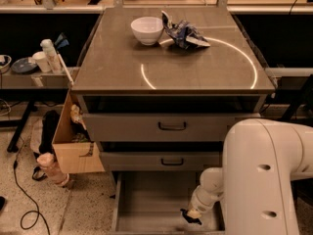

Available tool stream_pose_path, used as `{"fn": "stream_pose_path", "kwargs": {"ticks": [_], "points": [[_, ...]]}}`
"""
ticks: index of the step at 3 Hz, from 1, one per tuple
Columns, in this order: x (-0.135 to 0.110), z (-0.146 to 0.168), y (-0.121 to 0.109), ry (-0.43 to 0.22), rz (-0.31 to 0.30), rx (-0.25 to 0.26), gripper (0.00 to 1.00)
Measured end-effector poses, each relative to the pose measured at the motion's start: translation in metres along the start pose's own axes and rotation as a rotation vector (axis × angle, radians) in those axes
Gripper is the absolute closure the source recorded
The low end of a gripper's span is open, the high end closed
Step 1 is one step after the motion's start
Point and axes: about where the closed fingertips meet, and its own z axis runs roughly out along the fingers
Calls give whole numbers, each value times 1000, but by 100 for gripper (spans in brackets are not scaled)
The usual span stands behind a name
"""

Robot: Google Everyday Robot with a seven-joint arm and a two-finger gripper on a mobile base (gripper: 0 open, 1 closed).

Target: Place rxbar blueberry into bottom drawer

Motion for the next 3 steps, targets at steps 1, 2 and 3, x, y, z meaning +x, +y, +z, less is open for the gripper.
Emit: {"fn": "stream_pose_path", "kwargs": {"ticks": [1, 2, 3], "points": [[-4, 4, -15, 32, 10, 77, 100], [-4, 4, -16, 32, 10, 78, 100], [-4, 4, -16, 32, 10, 78, 85]]}}
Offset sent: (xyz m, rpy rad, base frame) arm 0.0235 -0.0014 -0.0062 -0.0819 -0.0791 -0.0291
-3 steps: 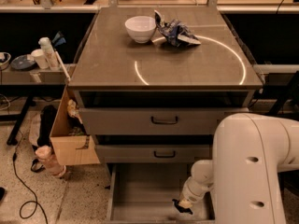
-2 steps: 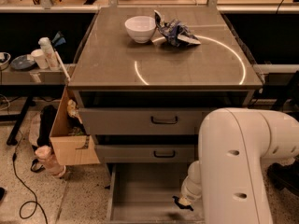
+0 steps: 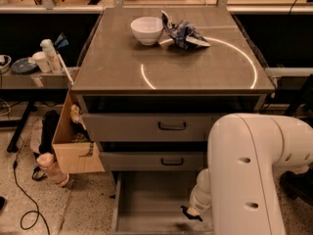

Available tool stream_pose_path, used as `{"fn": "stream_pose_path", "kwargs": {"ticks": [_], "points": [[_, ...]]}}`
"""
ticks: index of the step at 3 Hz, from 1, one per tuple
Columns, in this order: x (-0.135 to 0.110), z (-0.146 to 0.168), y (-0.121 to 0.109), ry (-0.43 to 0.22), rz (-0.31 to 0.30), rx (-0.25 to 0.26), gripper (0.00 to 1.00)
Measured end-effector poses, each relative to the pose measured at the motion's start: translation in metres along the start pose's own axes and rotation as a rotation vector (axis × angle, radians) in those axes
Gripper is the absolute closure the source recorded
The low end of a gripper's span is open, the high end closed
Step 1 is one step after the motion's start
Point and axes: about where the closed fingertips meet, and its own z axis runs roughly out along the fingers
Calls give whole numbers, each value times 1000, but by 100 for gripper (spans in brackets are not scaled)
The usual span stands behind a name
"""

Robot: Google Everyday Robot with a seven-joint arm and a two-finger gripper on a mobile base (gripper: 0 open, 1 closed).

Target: Place rxbar blueberry into bottom drawer

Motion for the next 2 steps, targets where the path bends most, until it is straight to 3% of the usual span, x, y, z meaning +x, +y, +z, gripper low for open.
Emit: {"fn": "stream_pose_path", "kwargs": {"ticks": [2], "points": [[0, 0, 0, 0, 0, 0, 37]]}}
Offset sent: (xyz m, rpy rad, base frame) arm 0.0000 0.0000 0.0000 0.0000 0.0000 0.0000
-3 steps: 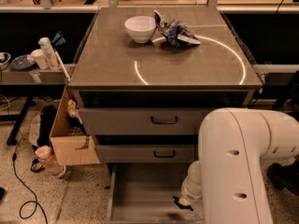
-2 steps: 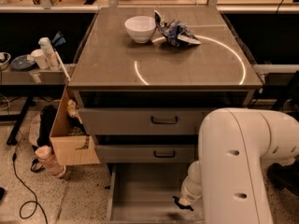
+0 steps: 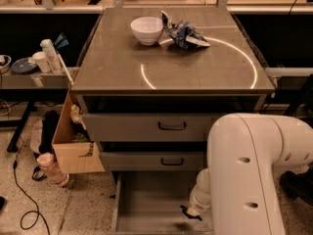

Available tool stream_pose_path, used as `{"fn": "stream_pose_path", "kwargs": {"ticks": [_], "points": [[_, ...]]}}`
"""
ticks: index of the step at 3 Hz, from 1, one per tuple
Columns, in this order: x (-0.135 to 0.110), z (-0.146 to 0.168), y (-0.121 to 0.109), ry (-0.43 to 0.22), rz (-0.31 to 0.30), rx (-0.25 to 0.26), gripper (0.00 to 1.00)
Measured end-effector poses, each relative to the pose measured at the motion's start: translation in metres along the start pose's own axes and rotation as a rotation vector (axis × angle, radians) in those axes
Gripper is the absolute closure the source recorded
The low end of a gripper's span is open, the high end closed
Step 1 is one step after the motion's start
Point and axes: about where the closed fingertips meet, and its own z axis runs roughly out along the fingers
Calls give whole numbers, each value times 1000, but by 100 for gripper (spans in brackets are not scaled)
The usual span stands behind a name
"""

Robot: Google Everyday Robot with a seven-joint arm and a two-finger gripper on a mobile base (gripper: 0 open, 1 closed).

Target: Place rxbar blueberry into bottom drawer

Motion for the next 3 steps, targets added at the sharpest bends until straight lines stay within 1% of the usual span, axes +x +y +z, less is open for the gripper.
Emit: {"fn": "stream_pose_path", "kwargs": {"ticks": [1, 2, 3], "points": [[0, 0, 0, 0, 0, 0, 7], [0, 0, 0, 0, 0, 0, 0], [0, 0, 0, 0, 0, 0, 0]]}}
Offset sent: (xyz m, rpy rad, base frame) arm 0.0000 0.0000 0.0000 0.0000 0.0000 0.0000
